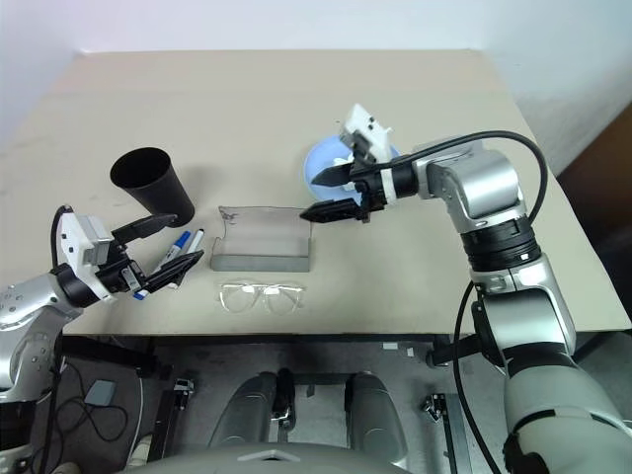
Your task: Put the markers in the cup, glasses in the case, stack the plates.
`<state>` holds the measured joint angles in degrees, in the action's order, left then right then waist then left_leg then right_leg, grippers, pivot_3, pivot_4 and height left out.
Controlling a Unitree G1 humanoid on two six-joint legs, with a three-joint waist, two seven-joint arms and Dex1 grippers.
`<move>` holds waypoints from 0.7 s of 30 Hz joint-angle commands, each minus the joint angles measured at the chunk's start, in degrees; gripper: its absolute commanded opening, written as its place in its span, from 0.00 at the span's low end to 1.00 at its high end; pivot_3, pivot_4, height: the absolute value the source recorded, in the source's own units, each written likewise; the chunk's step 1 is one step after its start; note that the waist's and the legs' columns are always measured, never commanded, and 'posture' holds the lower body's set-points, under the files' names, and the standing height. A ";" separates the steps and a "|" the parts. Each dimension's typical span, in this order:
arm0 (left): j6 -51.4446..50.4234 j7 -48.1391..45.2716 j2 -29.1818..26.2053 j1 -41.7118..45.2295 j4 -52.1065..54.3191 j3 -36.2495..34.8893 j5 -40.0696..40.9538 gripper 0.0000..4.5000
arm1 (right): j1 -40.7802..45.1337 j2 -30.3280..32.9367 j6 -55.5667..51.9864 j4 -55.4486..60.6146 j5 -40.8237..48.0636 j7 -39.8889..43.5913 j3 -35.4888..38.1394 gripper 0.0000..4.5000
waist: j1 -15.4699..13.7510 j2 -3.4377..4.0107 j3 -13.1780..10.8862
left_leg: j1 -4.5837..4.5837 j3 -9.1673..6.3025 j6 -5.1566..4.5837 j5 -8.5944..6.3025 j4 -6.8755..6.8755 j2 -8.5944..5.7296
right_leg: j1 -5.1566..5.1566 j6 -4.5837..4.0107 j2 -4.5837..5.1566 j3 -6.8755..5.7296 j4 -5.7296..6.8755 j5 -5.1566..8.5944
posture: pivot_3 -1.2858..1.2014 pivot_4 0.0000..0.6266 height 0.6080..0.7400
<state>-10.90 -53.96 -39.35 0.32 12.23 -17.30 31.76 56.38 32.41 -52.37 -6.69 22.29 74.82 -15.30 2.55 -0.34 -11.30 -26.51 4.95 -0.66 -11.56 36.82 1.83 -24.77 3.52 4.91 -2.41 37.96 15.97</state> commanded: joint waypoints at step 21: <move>-0.03 0.63 1.01 2.74 1.00 2.23 -0.12 1.00 | 3.58 -9.21 -9.00 -0.48 0.80 3.70 -17.84 1.00 | 0.06 -0.04 0.03 | 0.00 0.14 0.07 0.05 -0.47 -0.05 | -0.19 0.02 0.07 0.00 -0.09 -0.02 | 0.52 0.24 0.78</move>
<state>-10.99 -53.46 -38.22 2.66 12.23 -14.72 31.68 58.59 23.90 -61.01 -7.42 22.76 78.80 -33.33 2.61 -0.38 -11.27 -26.52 5.10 -0.58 -11.50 36.33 1.77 -24.96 3.54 4.98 -2.41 37.87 15.95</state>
